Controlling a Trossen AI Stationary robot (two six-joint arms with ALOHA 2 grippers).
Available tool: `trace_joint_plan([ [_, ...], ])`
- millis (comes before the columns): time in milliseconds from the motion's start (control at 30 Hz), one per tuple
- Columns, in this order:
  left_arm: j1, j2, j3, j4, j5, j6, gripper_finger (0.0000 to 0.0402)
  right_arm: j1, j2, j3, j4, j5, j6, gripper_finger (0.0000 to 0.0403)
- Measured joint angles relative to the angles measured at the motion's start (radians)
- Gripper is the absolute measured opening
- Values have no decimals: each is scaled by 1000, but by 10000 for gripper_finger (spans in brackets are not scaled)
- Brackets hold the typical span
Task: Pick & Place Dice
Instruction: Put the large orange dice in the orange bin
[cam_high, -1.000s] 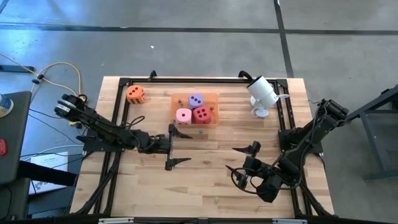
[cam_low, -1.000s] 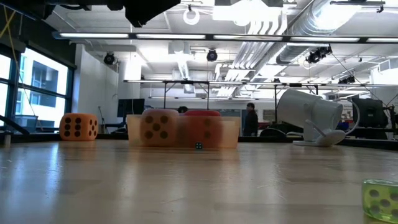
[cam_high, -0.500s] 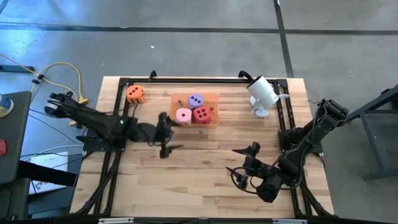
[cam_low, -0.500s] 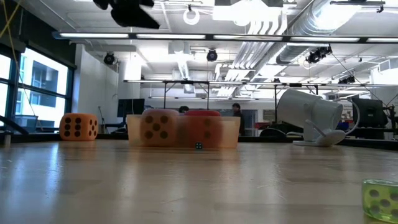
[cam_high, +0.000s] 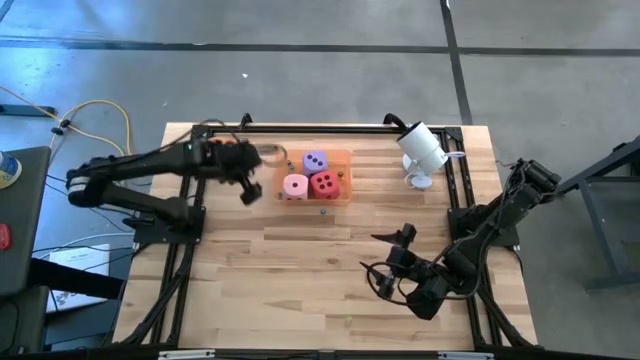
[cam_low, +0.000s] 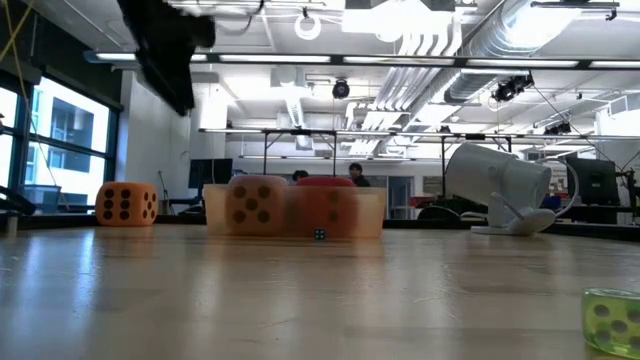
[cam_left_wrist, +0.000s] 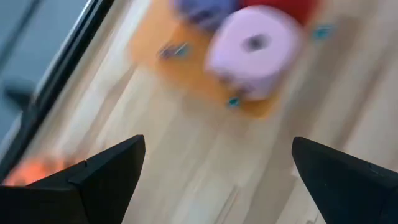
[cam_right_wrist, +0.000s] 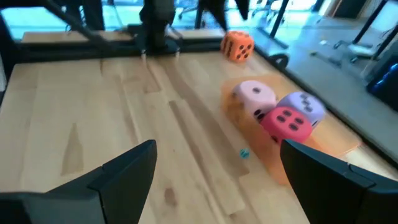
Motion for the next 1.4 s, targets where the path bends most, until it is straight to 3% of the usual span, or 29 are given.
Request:
trace_joint_plan([
  [133, 187, 0, 0, -87, 24, -107, 396, -6, 0, 0, 0, -33, -5, 334],
  [300, 402, 10, 0, -166, 19, 10, 396, -6, 0, 0, 0, -33, -27, 334],
  [367, 473, 8, 0, -172, 25, -49, 396, -6, 0, 0, -1, -33, -28, 334],
  [500, 586, 9, 0, -172, 43, -218, 396, -6, 0, 0, 0, -33, -31, 334],
  [733, 721, 33, 0, -170, 40, -199, 396, -6, 0, 0, 0, -33, -31, 334],
  [867, 778, 80, -1, -167, 36, -234, 396, -6, 0, 0, 0, -33, -31, 334],
  [1400, 771, 242, -2, -110, -156, -624, 396, -6, -1, -31, 10, -33, -31, 334],
])
